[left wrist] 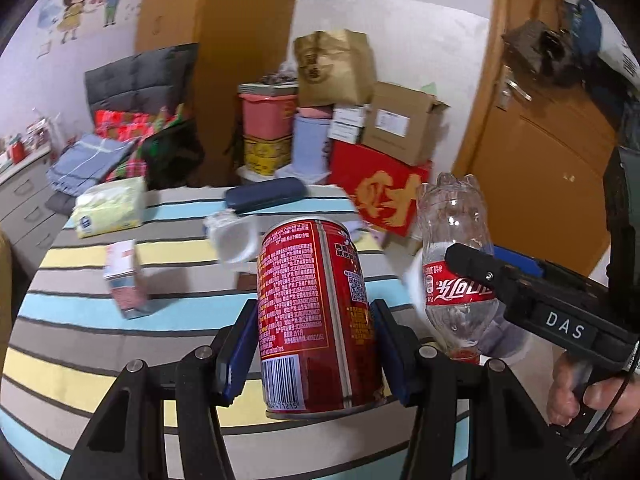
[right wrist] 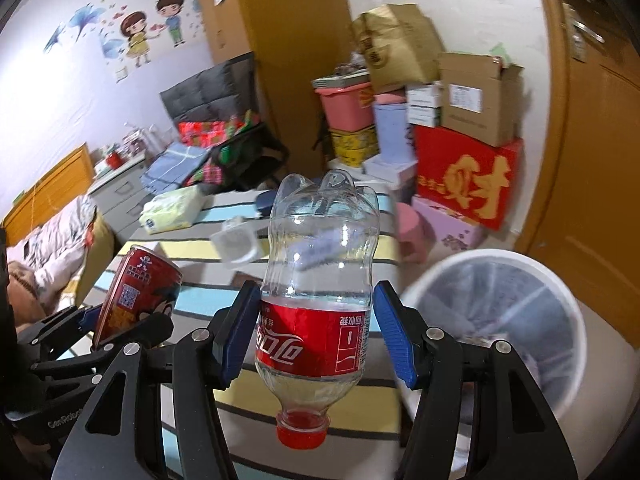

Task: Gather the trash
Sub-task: 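Lift the red can and Coca-Cola bottle and carry both over the bin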

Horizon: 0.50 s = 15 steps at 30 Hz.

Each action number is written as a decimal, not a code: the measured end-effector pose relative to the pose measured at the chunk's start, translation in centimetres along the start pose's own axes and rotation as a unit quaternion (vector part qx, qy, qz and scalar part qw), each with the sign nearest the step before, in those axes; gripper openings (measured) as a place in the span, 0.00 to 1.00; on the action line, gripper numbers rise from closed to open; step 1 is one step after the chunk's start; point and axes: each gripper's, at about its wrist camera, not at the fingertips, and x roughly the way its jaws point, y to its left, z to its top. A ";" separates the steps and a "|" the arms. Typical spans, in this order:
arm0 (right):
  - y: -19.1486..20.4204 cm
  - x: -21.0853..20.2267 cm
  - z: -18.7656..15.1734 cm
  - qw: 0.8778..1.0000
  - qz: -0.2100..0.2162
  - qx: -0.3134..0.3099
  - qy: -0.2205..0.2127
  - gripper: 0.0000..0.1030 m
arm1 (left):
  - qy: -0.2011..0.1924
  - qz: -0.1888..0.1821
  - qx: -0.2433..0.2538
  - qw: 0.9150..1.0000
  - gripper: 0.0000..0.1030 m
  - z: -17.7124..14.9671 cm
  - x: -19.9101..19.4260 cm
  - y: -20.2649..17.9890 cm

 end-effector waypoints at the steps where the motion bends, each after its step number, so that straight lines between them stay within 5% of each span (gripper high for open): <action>1: -0.5 -0.3 -0.1 1.000 -0.005 0.003 -0.002 0.58 | -0.002 -0.004 0.007 1.000 0.54 0.0 0.0 -0.8; 15: -7.3 -3.4 -0.9 0.996 -0.066 0.049 -0.020 0.58 | 0.010 -0.073 0.065 0.995 0.54 0.7 2.5 -10.2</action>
